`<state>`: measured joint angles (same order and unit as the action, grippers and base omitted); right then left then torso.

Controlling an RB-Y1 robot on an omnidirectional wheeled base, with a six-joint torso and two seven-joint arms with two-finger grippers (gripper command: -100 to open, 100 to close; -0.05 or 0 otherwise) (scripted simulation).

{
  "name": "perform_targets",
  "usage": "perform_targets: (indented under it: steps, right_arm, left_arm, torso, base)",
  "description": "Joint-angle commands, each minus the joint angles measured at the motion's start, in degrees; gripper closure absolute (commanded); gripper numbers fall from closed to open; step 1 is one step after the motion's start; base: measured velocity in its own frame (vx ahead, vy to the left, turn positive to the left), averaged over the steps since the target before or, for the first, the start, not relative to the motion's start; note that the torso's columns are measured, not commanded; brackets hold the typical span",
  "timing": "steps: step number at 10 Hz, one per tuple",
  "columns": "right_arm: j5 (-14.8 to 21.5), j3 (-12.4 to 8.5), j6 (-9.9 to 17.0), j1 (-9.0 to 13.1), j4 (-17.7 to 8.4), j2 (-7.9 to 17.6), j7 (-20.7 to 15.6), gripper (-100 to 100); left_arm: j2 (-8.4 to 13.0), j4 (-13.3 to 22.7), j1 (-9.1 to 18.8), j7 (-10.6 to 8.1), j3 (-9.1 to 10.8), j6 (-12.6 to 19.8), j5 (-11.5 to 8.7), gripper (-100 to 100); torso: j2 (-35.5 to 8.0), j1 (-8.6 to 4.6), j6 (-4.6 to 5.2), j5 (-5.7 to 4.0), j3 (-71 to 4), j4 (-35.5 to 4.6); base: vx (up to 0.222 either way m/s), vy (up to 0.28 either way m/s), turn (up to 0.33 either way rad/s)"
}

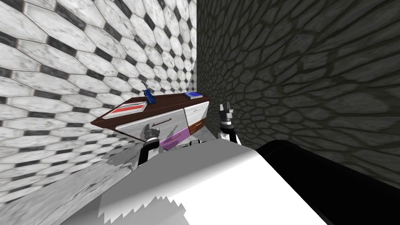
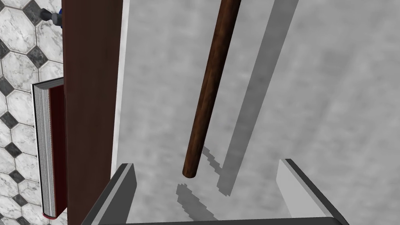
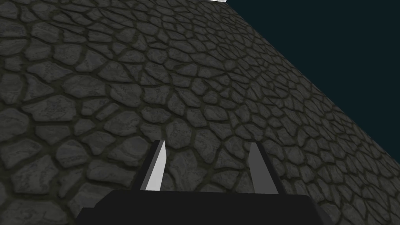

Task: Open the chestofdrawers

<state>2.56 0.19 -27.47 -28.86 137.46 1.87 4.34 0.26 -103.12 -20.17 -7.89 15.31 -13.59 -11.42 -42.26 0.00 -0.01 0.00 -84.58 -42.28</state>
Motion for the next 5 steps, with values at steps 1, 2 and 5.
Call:
perform_targets:
  steps: [1,2,5]
  right_arm:
    - [0.00,0.00,0.00,0.00,0.00,0.00,0.00,0]
    - [0.00,0.00,0.00,0.00,0.00,0.00,0.00,0]
    - [0.00,0.00,0.00,-0.01,0.00,0.00,0.00,0]
  left_arm:
    - [0.54,0.97,2.49,0.10,1.76,1.59,-0.29,-100]
    - [0.53,0.66,1.74,-0.02,1.33,1.20,-0.28,-100]
    - [-0.64,-1.62,-2.75,-0.04,-1.88,-1.03,0.32,100]
  torso:
    - [0.01,0.00,0.00,0.00,-0.01,0.00]
    - [0.00,0.02,0.01,0.01,0.00,0.00]
    - [0.20,0.13,0.09,0.18,-0.08,0.18]
  base:
    - [-0.024,-0.012,-0.033]
    - [-0.010,-0.004,-0.007]
    - [0.028,0.019,0.074]
